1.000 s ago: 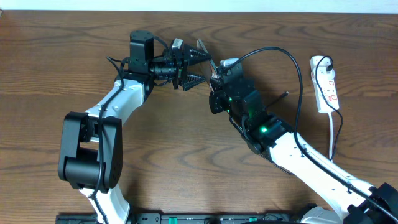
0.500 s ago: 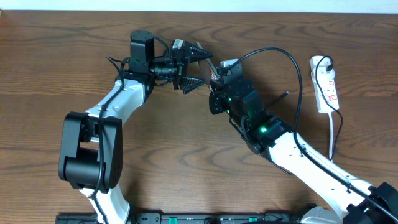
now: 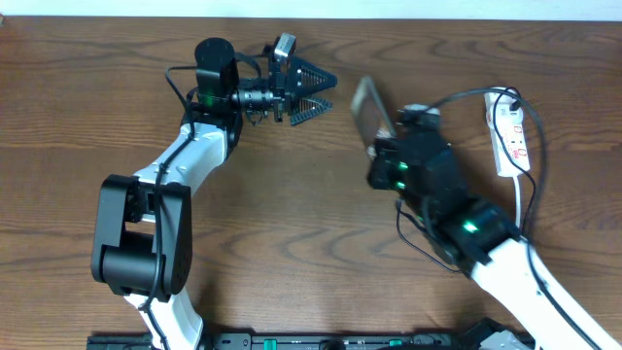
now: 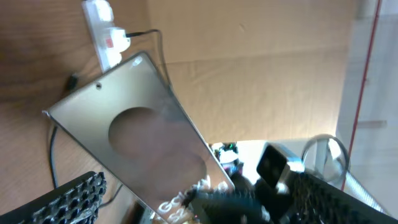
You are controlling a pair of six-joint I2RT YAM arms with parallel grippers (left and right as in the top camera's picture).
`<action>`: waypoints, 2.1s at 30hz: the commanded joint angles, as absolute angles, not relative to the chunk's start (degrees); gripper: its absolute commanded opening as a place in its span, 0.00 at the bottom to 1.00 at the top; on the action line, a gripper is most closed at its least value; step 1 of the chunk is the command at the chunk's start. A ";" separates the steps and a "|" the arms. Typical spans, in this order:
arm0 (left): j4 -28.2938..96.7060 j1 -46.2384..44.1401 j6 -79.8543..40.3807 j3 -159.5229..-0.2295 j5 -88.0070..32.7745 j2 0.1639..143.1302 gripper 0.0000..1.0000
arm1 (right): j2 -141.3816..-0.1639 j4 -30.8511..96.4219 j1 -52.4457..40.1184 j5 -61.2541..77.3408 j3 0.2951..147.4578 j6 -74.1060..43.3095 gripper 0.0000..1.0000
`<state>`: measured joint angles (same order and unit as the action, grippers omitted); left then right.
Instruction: Plug charger to phone and switch on socket
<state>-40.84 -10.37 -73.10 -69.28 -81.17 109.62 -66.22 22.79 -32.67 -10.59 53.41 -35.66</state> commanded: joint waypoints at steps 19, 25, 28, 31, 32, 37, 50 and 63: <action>-46.59 -12.29 -71.61 -69.04 -82.28 90.06 0.98 | -34.59 53.87 -25.82 -7.05 54.22 -45.65 0.01; -30.63 -12.58 -59.42 -66.57 -75.59 80.40 0.98 | -34.44 54.70 -25.82 -3.09 54.22 -45.63 0.01; 2.83 -12.75 -40.93 -66.57 -51.03 75.68 0.98 | -34.44 54.92 -25.87 -0.69 54.22 -45.63 0.01; 21.43 -14.26 -36.62 -66.57 -25.06 74.43 0.98 | -34.44 54.89 -25.89 0.86 54.22 -45.65 0.01; 25.61 -14.76 -36.40 -66.57 -20.49 74.48 0.98 | -34.44 54.94 -25.91 0.89 54.19 -45.65 0.01; 37.32 -15.94 -37.17 -66.54 -15.16 74.56 0.98 | -34.46 51.86 -25.91 -0.75 53.19 -51.81 0.01; 62.83 -15.94 -49.63 -66.54 4.78 69.38 0.98 | -34.57 -5.28 -25.91 7.90 22.68 -63.77 0.01; 37.87 -17.93 -38.74 -57.36 -34.92 62.35 0.98 | -43.90 -47.46 -25.91 18.26 4.73 -76.58 0.01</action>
